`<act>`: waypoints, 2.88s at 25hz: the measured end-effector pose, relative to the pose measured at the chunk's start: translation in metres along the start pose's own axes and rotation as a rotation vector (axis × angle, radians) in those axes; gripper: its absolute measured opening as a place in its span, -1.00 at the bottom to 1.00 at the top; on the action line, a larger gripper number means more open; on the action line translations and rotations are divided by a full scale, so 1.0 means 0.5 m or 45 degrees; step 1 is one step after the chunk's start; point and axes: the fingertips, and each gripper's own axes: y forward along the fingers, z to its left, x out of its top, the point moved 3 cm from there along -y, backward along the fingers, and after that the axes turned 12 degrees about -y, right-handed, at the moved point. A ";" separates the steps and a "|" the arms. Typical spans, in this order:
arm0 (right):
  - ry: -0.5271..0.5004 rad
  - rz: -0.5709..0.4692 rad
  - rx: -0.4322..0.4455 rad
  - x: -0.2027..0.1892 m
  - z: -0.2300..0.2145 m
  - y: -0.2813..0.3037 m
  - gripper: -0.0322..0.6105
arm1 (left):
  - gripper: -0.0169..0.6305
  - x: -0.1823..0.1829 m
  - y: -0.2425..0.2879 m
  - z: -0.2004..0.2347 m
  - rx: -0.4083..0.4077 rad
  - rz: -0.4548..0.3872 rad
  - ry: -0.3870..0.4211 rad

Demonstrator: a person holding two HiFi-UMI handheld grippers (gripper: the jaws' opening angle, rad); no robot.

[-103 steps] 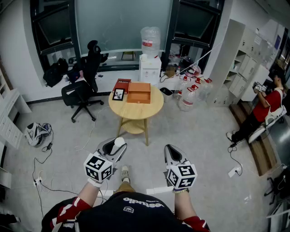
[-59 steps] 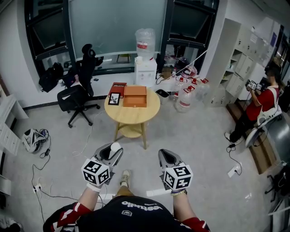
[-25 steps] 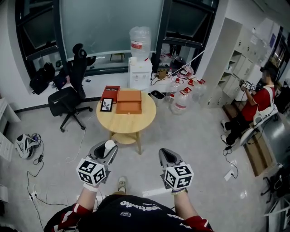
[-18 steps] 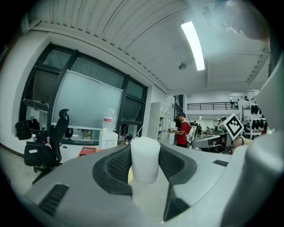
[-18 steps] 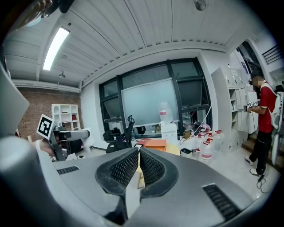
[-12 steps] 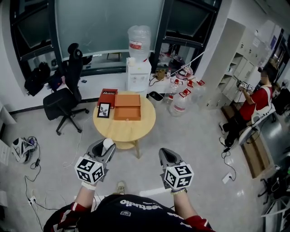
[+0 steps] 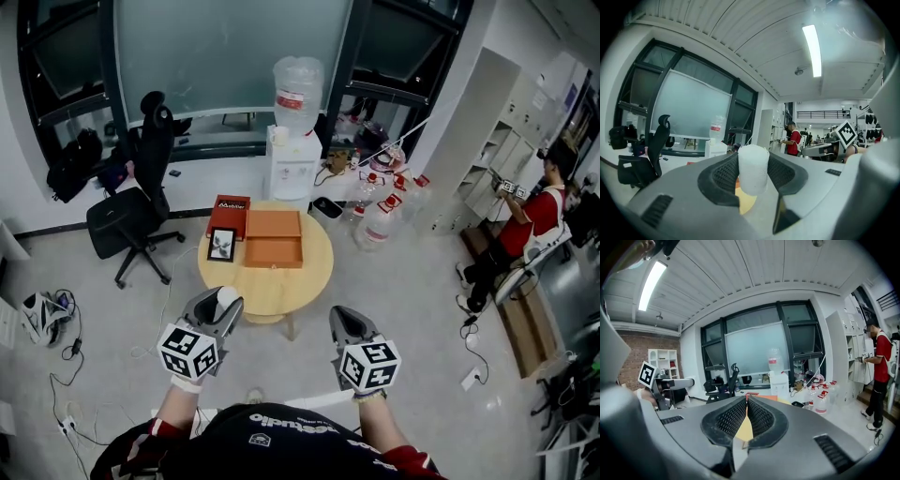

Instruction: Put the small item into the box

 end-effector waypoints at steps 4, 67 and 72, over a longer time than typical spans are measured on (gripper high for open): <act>-0.017 -0.004 0.007 0.021 0.015 0.066 -0.79 | -0.38 0.019 0.018 0.059 -0.001 -0.011 -0.006; -0.007 -0.051 -0.005 0.131 -0.240 0.478 -0.79 | -0.38 0.119 0.447 0.265 -0.104 0.056 0.027; 0.013 -0.049 -0.030 0.117 -0.276 0.482 -0.79 | -0.38 0.097 0.499 0.259 -0.145 0.096 0.005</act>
